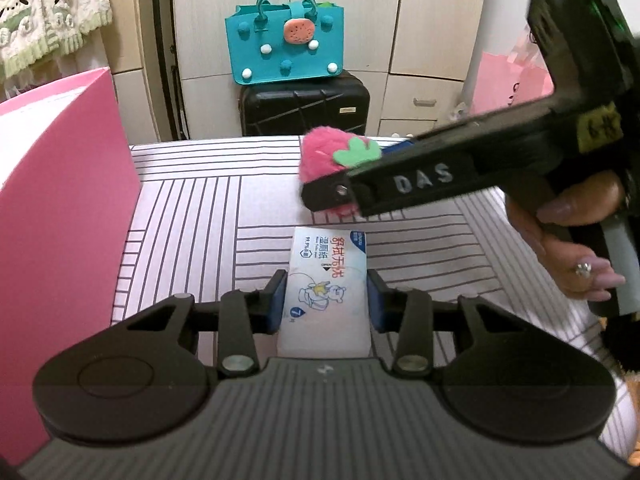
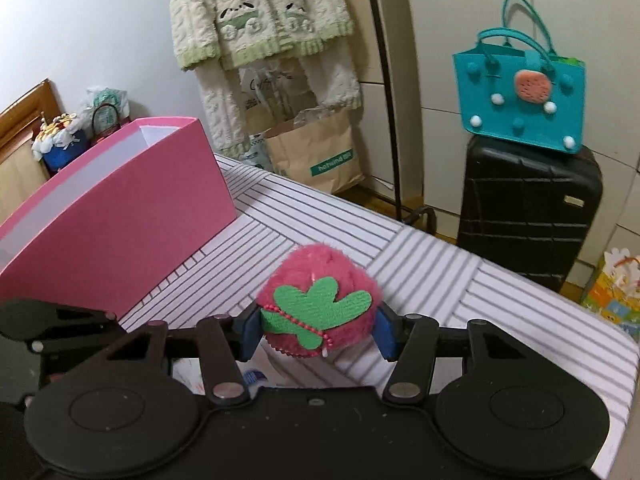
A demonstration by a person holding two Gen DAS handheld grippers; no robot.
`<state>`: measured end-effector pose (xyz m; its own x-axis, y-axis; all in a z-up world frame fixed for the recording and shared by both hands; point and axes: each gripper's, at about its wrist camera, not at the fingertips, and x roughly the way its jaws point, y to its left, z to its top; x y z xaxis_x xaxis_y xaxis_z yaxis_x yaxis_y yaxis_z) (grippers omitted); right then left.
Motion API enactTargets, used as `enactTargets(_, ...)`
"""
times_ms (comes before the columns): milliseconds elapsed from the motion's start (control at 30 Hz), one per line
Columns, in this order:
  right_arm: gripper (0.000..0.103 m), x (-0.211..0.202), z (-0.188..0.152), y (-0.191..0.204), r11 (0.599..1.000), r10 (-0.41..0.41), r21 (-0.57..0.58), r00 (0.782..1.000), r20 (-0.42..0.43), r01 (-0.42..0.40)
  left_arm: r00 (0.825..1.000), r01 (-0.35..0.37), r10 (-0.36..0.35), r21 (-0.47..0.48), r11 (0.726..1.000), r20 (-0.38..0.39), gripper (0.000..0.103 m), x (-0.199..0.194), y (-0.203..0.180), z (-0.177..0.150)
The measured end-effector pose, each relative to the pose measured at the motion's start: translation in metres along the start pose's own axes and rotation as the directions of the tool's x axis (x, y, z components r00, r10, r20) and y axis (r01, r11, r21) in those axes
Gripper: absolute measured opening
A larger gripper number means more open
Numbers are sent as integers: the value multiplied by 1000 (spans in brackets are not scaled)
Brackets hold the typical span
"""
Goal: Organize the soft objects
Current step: 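Grasp the white tissue pack with the left tool while the right tool grasps the pink strawberry puff, then carry the tissue pack and strawberry puff with both tools into the pink box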
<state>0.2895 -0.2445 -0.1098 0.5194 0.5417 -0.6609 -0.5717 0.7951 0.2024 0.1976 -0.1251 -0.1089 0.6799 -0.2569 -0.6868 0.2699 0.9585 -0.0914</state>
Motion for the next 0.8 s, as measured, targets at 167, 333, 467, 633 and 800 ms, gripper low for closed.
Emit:
enactTargets(167,60,-14,-9,5,999,-37,36,999,-24,38,999,33,-33,-10,999,-11,39,-17,2,0)
enactTargets(333,60,-24,-19,11,992,-88,79,993,-77,94,998,49,-49,-10,999,-32,39,-32,6,2)
enactTargets(467,60,-36,-27,23,993,-89,70,992,-92,95,998,44,-44,17,999,-41,39,-49,5,-3)
enactTargets(633,60,-51,-36,41,993,-88,62,989,-120,96,997,51,-48,44,998,-63,39,-69,4,-8)
enactTargets(800,60,-67,-45,61,995,-78,46,984,-159,87,990,108,-102,59,992,-99,39,-89,10,-13)
